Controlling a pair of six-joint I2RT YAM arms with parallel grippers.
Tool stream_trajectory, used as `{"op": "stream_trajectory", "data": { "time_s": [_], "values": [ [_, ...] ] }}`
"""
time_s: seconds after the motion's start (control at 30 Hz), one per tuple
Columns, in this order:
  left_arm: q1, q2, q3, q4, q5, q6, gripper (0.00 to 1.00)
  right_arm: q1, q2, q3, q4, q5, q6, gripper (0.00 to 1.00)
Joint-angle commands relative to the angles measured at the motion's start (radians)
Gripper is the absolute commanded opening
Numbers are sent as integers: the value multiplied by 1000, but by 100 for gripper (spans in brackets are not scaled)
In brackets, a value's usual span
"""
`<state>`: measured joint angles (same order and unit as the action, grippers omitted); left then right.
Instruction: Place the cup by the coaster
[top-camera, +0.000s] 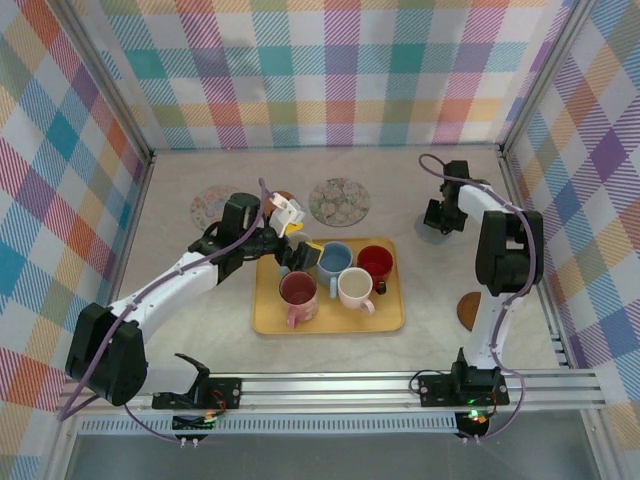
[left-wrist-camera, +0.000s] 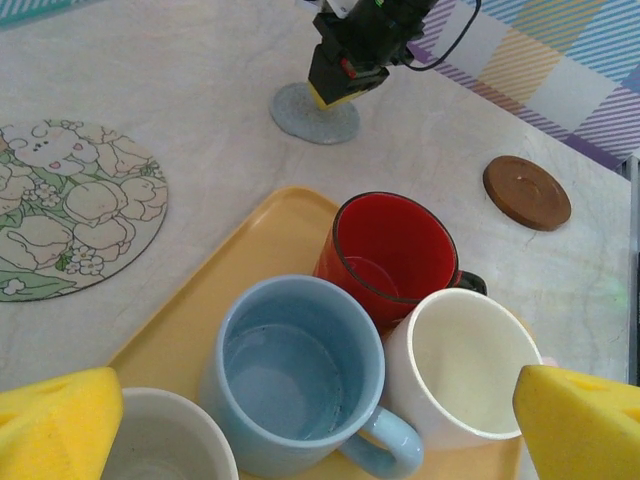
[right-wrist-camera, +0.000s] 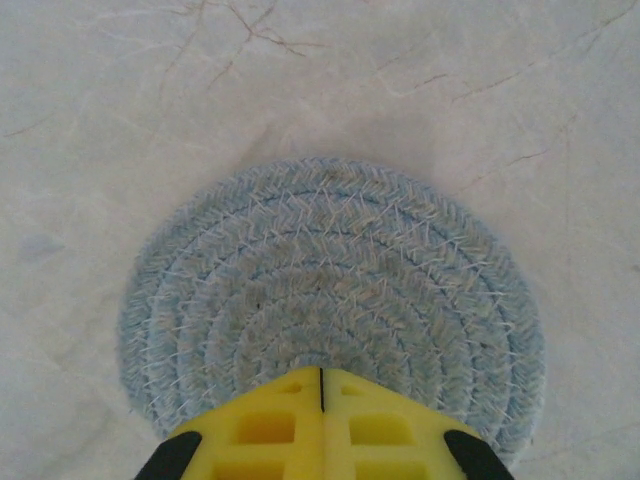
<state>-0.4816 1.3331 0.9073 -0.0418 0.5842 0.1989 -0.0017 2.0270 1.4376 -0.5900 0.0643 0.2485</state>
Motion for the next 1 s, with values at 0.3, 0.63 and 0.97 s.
{"op": "stream_trajectory", "data": {
  "time_s": [0.3,0.63,0.97],
  "values": [
    [-20,48,83,20,-27,15,100,-1,96,114,-70,-76,14,0],
    [-24,43,100,-43,-89,43,100,26,190,247,-140,-194,33,0],
    [-23,26,84,-50,-106,49,100,79,255,348,-169,-215,54,0]
  ]
}}
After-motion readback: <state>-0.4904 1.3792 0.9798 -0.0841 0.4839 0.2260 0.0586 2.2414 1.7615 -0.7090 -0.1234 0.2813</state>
